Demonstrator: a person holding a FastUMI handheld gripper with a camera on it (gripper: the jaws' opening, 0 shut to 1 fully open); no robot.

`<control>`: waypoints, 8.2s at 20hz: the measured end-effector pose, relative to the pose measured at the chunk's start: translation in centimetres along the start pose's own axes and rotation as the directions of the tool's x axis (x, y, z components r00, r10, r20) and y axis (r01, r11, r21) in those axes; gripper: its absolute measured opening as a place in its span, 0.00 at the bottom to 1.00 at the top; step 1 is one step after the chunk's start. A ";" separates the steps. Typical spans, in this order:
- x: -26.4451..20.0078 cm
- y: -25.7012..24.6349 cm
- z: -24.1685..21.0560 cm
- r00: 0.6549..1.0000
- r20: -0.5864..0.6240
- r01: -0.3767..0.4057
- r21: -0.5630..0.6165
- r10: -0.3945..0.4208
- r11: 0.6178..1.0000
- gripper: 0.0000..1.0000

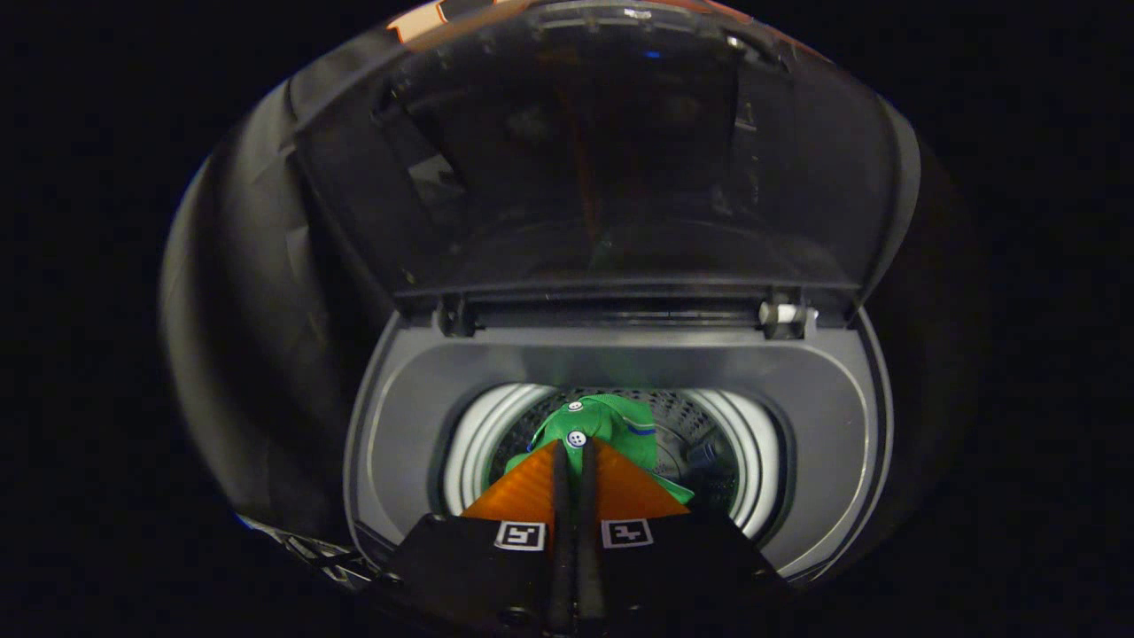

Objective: Put the clothes into the washing machine and then close the washing machine lid.

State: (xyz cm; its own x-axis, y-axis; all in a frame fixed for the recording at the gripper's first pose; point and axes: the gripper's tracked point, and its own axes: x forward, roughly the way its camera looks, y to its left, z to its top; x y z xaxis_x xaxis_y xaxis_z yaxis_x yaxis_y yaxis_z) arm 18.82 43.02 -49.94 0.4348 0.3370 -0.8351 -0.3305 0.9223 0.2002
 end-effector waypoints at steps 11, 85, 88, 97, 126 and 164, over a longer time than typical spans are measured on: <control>1.8 -0.4 -0.7 0.999 -0.017 0.047 0.026 -0.046 0.999 0.16; -19.6 2.2 25.2 0.838 0.541 0.108 -0.033 -0.073 0.994 0.99; -18.2 1.9 27.2 0.835 0.544 0.113 -0.033 -0.077 0.993 0.99; -16.4 1.1 27.5 0.840 0.531 0.139 -0.012 -0.112 0.990 0.99; -21.2 2.8 15.8 0.786 0.614 0.132 -0.048 -0.075 0.990 0.99; -61.4 -20.4 4.3 0.552 0.830 0.185 -0.024 -0.084 0.983 0.98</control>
State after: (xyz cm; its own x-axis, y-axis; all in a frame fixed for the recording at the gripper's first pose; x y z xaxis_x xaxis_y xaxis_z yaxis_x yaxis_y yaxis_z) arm 2.48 4.29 -0.60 0.9627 0.2656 -0.0522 -0.2643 0.9640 0.0303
